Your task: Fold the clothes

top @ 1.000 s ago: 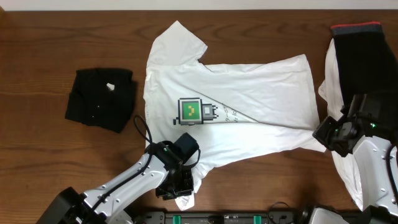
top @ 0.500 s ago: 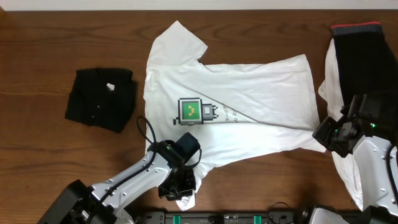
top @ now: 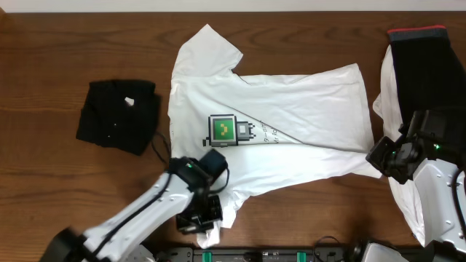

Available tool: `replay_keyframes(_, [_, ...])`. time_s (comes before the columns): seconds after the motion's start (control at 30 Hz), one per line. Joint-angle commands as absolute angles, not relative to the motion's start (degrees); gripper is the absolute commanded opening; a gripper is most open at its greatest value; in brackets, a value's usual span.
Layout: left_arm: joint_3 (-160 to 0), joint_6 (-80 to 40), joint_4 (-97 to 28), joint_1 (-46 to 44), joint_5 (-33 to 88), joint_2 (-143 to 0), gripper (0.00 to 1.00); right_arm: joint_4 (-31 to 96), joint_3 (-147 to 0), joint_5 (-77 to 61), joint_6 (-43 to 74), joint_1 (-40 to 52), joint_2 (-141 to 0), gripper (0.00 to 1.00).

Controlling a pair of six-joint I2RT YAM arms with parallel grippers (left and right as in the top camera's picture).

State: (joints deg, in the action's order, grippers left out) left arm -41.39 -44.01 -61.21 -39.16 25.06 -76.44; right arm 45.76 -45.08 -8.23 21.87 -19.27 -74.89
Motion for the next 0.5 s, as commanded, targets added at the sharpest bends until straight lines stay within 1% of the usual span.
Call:
replay_keyframes(0.0, [-46.1,-41.3,-65.2,-36.5,18.2,-71.6,0.06,45.0,-46.0,-11.4,19.6,-19.7,-74.5,0.01])
replay_keyframes(0.07, [-46.9,-39.6,-66.6,-34.1,16.1,-69.4,0.06,43.8,-46.0,-14.8,17.6,-19.7,-74.5,0.01])
replay_keyframes(0.2, [-46.9,-36.7,-66.5,-27.7,15.4,-67.3,0.06,41.9,-46.0,-18.7,16.7,-19.7,-74.5,0.01])
replay_keyframes(0.33, [-46.9,-32.5,-62.3,-21.4,15.3,-67.4,0.06,39.0,-46.0,-22.9,16.7,-19.5,-74.5,0.01])
replay_keyframes(0.47, [-46.9,-30.6,-59.9,-16.7,14.0,-67.4,0.06,37.6,-46.0,-23.8,17.4,-19.4,-74.5,0.01])
